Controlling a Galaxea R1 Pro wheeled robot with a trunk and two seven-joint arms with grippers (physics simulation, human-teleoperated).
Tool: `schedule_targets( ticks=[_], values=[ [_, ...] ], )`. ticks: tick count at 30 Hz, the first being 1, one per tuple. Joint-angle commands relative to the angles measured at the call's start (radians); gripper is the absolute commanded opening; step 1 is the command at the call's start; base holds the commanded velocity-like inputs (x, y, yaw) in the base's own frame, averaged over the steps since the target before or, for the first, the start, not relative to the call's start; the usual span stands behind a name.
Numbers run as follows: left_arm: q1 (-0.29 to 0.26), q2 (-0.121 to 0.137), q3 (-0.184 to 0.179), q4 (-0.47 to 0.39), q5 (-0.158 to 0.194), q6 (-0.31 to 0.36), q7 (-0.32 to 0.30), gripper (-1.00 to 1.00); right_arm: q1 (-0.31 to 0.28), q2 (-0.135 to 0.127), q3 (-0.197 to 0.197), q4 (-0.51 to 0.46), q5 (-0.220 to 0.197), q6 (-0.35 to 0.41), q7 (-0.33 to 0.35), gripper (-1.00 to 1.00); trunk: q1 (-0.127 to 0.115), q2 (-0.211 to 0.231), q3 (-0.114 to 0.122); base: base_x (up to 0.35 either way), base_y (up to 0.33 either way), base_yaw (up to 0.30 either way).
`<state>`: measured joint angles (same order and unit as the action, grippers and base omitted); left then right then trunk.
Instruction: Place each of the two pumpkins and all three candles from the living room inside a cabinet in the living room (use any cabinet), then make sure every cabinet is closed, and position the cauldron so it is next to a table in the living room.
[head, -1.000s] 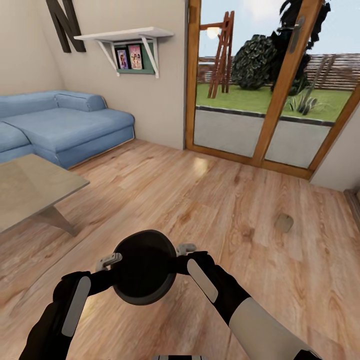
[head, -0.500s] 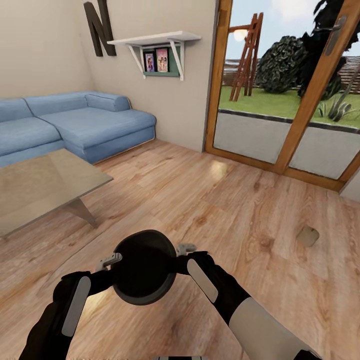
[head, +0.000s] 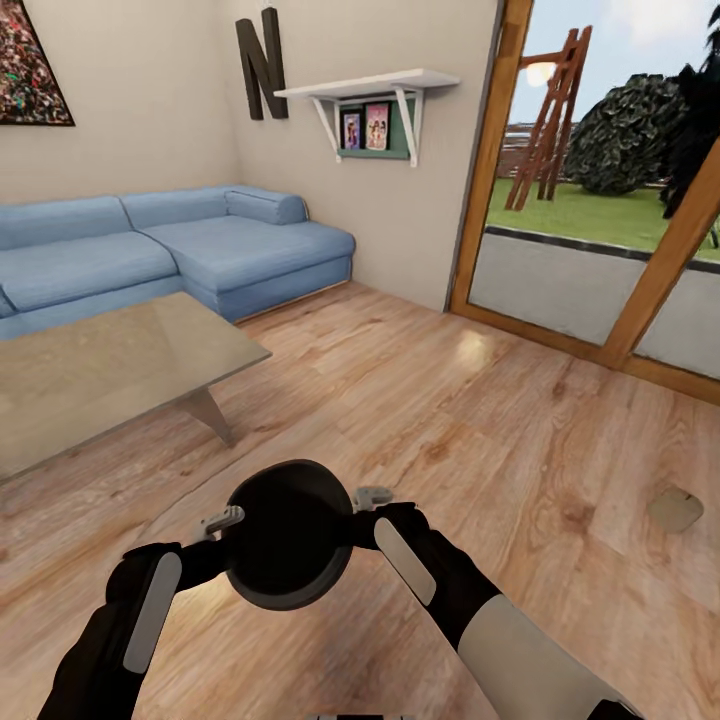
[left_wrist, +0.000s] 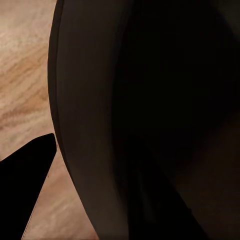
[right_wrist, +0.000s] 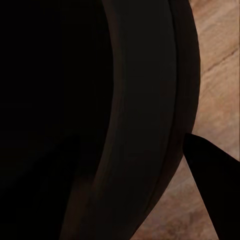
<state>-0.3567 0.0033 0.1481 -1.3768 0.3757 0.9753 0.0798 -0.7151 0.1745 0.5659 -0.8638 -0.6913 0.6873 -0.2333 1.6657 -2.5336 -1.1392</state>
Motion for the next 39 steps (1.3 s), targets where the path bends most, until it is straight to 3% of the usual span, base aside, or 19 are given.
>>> schedule_targets(
  ticks=[1,22,39],
  values=[
    [-0.001,0.007,0.016,-0.010,0.020,0.003,0.011,-1.00,-0.001,0.000,0.003,0.000,-0.025,0.001,-0.009,-1.00,0.000,0.000,0.000,0.177,0.000,0.263],
    [-0.001,0.007,0.016,-0.010,0.020,0.003,0.011,-1.00,-0.001,0.000,0.003,0.000,-0.025,0.003,-0.008,-1.00,0.000,0.000,0.003,0.260,0.000,0.052],
    [-0.001,0.007,0.016,-0.009,0.020,0.003,0.011,-1.00,-0.001,0.000,0.003,-0.003,-0.025,0.003,-0.008,-1.00,0.000,0.000,0.008,0.018,0.000,0.075]
  ],
)
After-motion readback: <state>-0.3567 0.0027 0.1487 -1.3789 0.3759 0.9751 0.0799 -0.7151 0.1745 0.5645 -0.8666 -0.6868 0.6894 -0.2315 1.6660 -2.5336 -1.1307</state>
